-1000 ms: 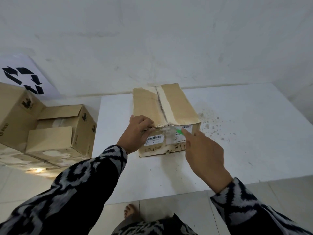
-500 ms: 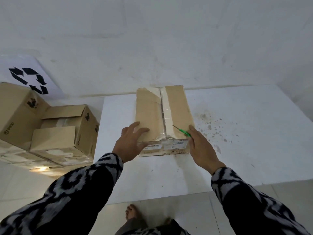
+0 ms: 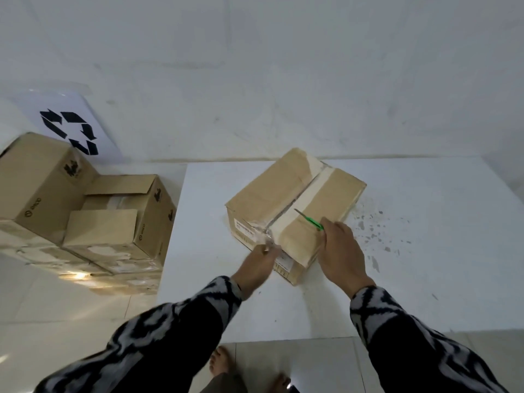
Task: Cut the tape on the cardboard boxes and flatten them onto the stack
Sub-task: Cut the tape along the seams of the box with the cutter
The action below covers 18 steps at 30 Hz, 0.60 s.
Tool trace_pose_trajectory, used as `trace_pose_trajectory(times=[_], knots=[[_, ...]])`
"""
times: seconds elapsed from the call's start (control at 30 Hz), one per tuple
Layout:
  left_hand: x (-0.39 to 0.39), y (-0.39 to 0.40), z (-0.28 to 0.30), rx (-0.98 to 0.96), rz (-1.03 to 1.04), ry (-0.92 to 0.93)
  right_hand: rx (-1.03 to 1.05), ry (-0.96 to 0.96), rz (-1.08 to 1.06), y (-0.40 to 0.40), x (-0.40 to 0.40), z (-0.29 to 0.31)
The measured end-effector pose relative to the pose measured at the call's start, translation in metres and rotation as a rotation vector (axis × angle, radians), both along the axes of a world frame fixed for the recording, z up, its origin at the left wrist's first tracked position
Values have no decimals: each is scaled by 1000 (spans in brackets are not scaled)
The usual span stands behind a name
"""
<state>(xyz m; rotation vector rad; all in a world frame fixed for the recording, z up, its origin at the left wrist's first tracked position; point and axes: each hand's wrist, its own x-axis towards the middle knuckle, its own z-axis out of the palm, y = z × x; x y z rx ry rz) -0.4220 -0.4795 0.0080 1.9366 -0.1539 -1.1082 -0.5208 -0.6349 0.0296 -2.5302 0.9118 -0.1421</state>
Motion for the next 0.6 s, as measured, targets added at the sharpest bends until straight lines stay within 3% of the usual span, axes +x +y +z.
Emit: trace_pose_trajectory(times=[0.23, 0.37, 0.5, 0.6], knots=[[10, -11, -12, -66, 60, -166, -5, 72, -62, 39, -4, 2], [10, -7, -22, -78, 35, -247, 18, -18, -129, 12, 7, 10], [24, -11, -27, -109, 15, -294, -87, 18, -201, -52, -1, 6], [60, -13, -21, -53, -73, -440, -287, 67, -70, -45, -14, 5]])
